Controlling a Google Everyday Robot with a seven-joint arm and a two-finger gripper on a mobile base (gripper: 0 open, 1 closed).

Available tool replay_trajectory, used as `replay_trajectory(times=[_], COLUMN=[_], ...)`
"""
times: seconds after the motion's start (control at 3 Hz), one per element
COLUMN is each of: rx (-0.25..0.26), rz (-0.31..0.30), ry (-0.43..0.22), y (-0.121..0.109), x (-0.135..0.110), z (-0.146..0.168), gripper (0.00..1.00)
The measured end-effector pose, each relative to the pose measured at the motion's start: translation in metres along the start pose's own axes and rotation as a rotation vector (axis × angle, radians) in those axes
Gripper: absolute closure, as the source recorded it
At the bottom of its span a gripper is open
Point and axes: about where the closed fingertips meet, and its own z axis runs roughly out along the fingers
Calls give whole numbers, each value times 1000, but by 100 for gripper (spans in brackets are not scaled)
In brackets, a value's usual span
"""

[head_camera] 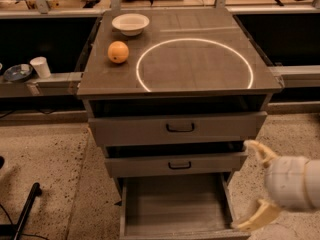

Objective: Close bottom drawer

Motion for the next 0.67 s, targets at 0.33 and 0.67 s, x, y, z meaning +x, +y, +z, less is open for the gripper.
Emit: replay_trajectory(times=[0.33,0.67], rx=[-100,-130], rz=[25,100], ry=[-88,-161], y=[62,104], x=[20,69], z=[96,163], gripper=[0,0])
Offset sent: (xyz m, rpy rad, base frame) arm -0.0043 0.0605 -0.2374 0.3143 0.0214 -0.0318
